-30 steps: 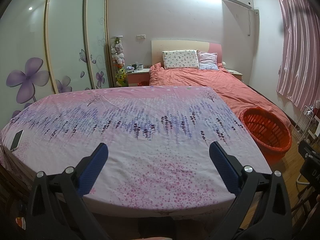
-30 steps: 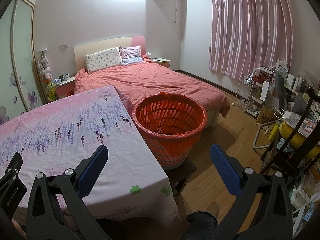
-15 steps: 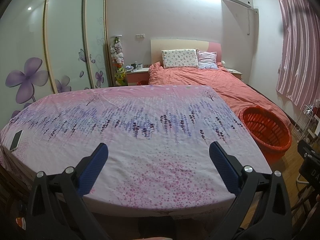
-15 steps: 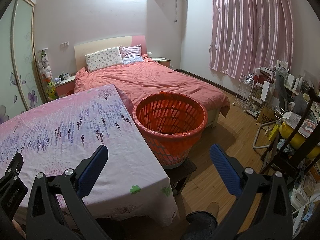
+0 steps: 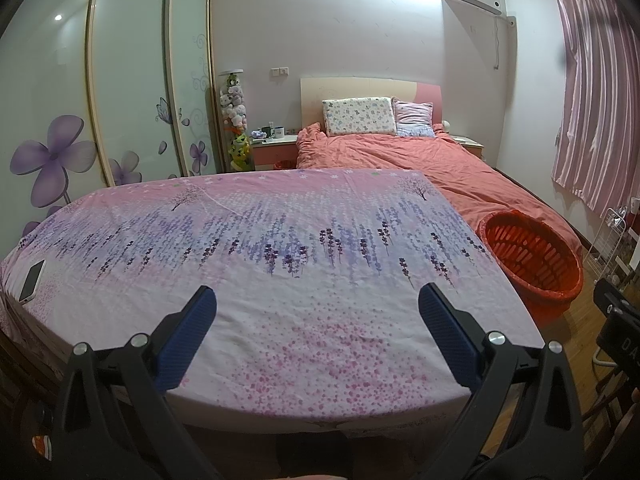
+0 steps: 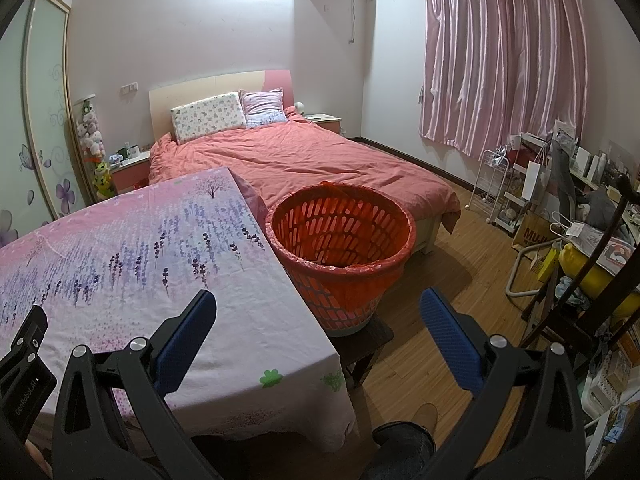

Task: Collect trash

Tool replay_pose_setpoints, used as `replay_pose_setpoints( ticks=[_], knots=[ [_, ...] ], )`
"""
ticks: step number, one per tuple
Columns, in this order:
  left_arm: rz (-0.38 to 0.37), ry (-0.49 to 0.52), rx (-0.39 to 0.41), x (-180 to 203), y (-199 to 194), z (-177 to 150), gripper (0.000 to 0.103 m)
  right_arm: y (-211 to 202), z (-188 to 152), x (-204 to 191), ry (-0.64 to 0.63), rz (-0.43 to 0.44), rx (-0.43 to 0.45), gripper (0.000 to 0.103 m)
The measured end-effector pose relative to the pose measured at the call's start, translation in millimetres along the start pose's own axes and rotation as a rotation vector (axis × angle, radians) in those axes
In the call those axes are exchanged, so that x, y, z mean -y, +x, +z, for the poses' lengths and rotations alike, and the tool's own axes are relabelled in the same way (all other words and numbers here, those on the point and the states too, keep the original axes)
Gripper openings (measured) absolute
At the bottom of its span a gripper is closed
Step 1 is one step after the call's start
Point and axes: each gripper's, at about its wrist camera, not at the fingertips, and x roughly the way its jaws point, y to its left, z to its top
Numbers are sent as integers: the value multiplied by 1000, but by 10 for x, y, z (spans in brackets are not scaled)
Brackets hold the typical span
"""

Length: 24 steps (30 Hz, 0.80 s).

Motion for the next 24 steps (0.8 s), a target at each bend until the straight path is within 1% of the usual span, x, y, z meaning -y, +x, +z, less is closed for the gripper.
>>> replay_pose_setpoints(
  ticks=[24],
  knots=[
    [-4,3,-7,-9,27,-39,99,10,-8,-1,-1,0,-3,101]
  ],
)
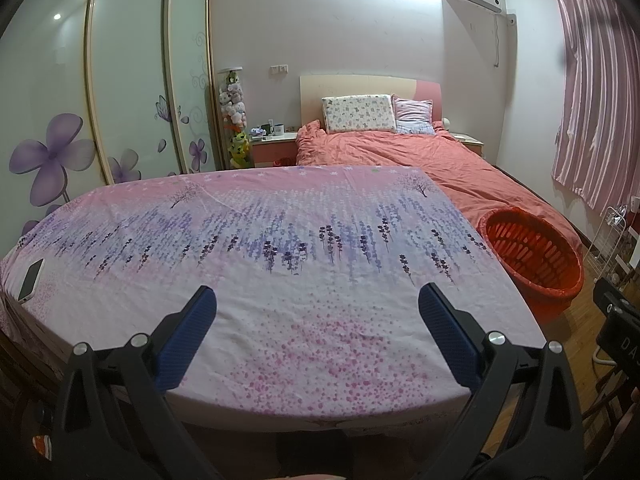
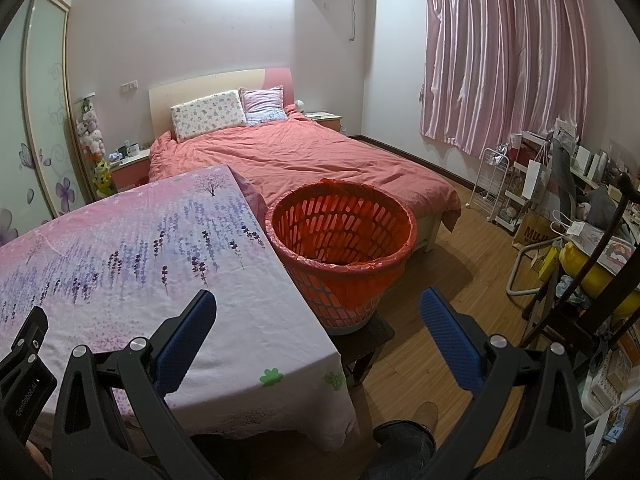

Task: Collect trash

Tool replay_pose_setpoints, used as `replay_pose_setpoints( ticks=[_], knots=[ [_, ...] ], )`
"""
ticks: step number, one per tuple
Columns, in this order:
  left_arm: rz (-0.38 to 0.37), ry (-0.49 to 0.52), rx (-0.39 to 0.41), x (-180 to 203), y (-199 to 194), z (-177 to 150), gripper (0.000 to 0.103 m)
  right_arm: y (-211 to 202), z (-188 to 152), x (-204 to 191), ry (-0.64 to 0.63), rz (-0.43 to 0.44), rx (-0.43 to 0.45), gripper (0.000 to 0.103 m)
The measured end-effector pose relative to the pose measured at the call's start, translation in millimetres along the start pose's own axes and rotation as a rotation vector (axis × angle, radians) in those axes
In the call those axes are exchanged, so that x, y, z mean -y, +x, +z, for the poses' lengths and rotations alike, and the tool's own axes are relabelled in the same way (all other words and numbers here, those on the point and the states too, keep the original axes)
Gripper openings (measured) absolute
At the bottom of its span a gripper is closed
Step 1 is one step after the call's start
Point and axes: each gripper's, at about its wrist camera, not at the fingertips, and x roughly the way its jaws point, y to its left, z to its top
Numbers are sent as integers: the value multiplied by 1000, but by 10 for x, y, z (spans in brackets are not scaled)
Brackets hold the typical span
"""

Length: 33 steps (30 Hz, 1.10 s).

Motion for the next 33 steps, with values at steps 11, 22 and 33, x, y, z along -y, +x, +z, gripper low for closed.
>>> replay_pose_setpoints(
  ticks=[11,22,33],
  knots=[
    [0,0,-1,-8,9,-2,99,28,-74,-7,-5,2,-5,101],
    [1,1,8,-27,2,-43,99,46,-60,-10,-5,3,-8,101],
    [-9,7,12,-54,10,-6,99,55,-35,-8,-7,4,-9,101]
  ],
)
